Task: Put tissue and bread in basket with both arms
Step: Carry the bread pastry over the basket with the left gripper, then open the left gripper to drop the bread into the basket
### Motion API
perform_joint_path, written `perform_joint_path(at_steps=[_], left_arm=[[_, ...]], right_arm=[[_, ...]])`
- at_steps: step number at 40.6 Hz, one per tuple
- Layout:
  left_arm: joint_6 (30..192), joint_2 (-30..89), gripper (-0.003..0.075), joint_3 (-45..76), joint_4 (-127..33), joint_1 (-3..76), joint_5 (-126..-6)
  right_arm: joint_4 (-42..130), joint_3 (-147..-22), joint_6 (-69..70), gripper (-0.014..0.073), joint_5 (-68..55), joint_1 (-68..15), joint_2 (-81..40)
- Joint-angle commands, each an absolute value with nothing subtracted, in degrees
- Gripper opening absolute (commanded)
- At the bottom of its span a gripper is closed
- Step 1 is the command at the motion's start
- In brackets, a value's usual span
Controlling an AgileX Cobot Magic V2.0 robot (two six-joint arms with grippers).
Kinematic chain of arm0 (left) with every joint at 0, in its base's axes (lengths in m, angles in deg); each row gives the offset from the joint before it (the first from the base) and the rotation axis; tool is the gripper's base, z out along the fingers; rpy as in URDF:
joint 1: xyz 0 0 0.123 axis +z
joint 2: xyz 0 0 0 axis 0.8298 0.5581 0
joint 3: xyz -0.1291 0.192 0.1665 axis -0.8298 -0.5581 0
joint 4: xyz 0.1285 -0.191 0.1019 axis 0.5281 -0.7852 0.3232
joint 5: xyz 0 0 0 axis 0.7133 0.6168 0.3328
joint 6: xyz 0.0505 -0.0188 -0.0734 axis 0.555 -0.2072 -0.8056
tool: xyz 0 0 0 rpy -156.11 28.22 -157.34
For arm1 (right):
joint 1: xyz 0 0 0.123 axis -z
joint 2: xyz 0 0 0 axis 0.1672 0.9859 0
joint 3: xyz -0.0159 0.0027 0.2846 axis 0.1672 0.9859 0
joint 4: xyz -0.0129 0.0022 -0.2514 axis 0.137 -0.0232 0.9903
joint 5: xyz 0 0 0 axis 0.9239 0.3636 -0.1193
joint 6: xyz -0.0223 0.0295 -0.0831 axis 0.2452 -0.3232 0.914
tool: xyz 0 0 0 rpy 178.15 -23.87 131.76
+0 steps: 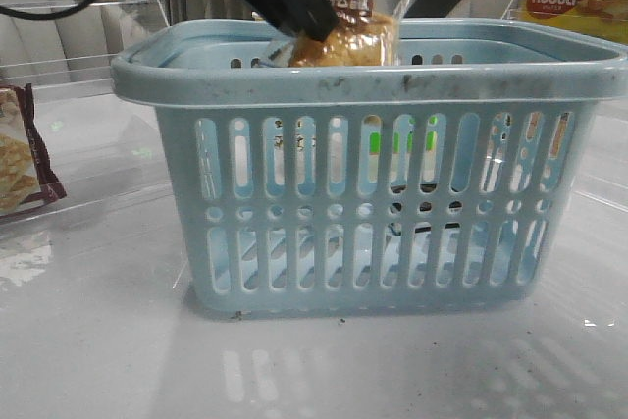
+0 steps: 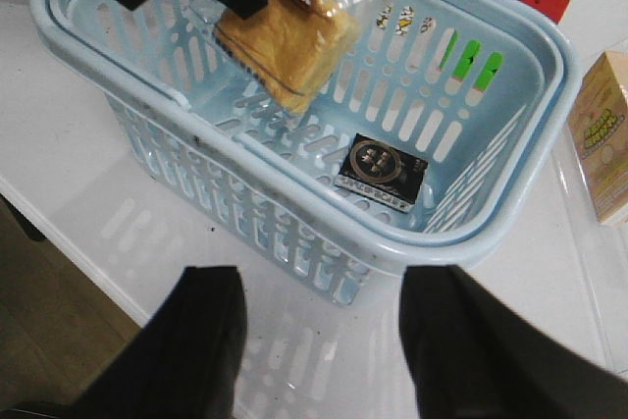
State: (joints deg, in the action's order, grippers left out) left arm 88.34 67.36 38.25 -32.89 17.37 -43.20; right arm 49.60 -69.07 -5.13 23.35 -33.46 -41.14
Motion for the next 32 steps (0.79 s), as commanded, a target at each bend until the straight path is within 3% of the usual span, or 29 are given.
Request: perform_joint_path(at_steps=[1, 5, 22, 32], left_arm=[[88.3, 65.1, 0.0403, 40.1, -33.9, 16.9, -47.9], [88.3, 65.0, 0.0457, 40.3, -34.2, 16.9, -47.5], [87.9, 50.7, 0.0456, 38.6, -34.3, 16.9, -40.1], [87.9, 37.4, 0.0456, 27.8, -34.3, 16.9, -40.4]], right_arm=[[49.6, -70.5, -4.7, 0.0466, 19.5, -33.4, -41.3], [49.6, -70.5, -4.7, 0.0466, 19.5, -33.4, -41.3], [49.6, -70.5, -4.7, 0.0466, 19.5, -33.4, -41.3], [49.6, -70.5, -4.7, 0.0466, 19.5, -33.4, -41.3]])
